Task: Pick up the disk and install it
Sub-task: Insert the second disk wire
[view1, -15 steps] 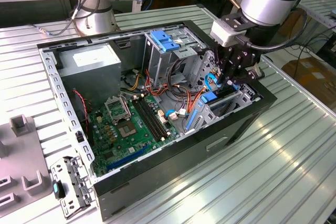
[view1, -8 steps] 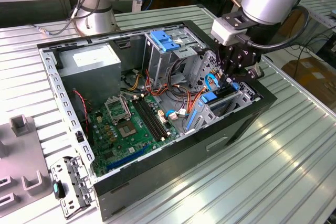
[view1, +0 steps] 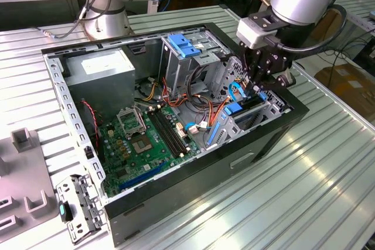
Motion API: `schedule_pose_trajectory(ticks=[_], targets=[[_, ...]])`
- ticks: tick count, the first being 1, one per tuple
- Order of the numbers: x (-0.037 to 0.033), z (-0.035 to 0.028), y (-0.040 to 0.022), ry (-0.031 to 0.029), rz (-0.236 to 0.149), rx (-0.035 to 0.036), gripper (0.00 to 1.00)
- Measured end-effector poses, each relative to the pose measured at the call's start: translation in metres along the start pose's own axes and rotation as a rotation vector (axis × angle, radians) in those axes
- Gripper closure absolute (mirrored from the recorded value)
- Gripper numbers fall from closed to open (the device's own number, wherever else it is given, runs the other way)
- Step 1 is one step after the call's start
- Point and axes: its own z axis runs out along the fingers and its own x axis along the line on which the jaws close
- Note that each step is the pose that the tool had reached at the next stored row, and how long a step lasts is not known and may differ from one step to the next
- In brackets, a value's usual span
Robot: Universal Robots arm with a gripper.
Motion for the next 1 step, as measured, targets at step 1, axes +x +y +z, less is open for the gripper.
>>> schedule_pose_trajectory(ticks=[1], targets=[[0.0, -0.0001, 0.0, 0.0001, 0.0, 0.0, 0.89]])
